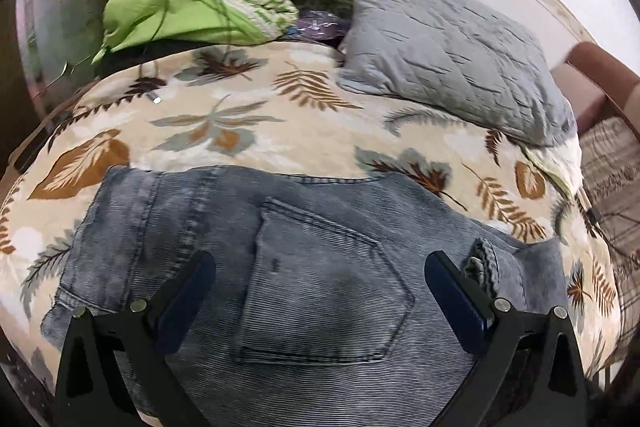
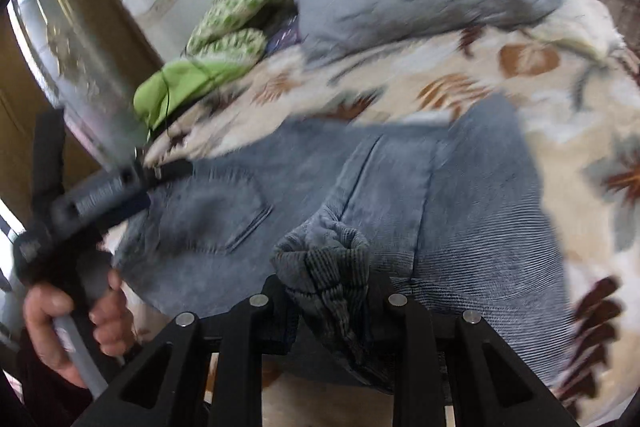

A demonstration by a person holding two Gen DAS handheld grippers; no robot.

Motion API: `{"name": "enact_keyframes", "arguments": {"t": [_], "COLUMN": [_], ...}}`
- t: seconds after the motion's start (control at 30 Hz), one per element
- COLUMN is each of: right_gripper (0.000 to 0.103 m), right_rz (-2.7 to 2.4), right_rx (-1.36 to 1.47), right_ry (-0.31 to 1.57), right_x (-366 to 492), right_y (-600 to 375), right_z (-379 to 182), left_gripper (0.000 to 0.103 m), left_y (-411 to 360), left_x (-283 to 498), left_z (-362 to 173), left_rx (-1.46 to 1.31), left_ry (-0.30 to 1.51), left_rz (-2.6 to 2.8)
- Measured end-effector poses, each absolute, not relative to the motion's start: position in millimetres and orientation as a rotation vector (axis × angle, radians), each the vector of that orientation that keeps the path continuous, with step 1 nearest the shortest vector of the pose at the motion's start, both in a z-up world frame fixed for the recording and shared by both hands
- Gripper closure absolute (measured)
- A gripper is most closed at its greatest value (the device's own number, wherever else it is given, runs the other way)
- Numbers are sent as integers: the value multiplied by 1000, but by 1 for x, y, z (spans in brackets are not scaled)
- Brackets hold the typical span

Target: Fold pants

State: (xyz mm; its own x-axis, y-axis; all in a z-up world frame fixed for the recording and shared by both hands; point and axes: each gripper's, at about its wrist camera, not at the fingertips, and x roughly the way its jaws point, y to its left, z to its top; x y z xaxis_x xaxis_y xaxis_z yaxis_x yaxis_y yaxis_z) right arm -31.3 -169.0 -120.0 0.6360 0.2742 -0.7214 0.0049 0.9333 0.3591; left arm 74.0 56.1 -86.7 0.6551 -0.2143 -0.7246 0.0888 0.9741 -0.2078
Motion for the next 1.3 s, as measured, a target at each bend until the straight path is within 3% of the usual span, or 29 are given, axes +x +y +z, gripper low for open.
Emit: {"name": "enact_keyframes", "arguments": {"t": [0.2, 0.27, 0.33, 0.47, 0.77, 0.8, 0.83, 0.93, 1.07, 1.17, 1.23, 1.3], "right_gripper": [70, 35, 29, 29, 30, 30, 38, 67, 71, 71, 72, 73], "right_rz": [178, 236, 298, 362, 186, 157, 138, 93, 72, 57, 47, 60], "right_rx": [319, 371, 378, 259, 417, 424, 422, 460, 472, 545, 601, 616], "right_ry": [914, 928, 941, 936, 754, 737, 734, 763, 819, 927, 948, 940], "right_x": [-30, -31, -35, -55, -55, -49, -42, -8, 10, 25, 30, 29], "right_y": [-155, -161, -160, -157, -259, -268, -273, -285, -288, -295, -302, -306], "right_z": [-134, -133, -130, -117, -71, -69, -69, -83, -109, -136, -145, -143], "left_gripper": [0, 0, 0, 0, 0, 0, 0, 14, 30, 47, 48, 56], "left_y": [63, 59, 50, 26, -25, -29, -34, -48, -68, -78, -77, -75], "left_x": [71, 69, 65, 58, 59, 60, 60, 62, 62, 67, 66, 68], "left_z": [-91, -91, -90, -88, -100, -102, -105, -110, -118, -133, -135, -135], "left_rx": [-145, -131, -108, -59, -19, -25, -32, -41, 0, 34, 20, -19], "left_ry": [841, 839, 829, 812, 870, 881, 891, 914, 937, 1005, 996, 1006], "left_rz": [-184, -205, -238, -335, -522, -539, -554, -606, -644, -656, -661, -692]}}
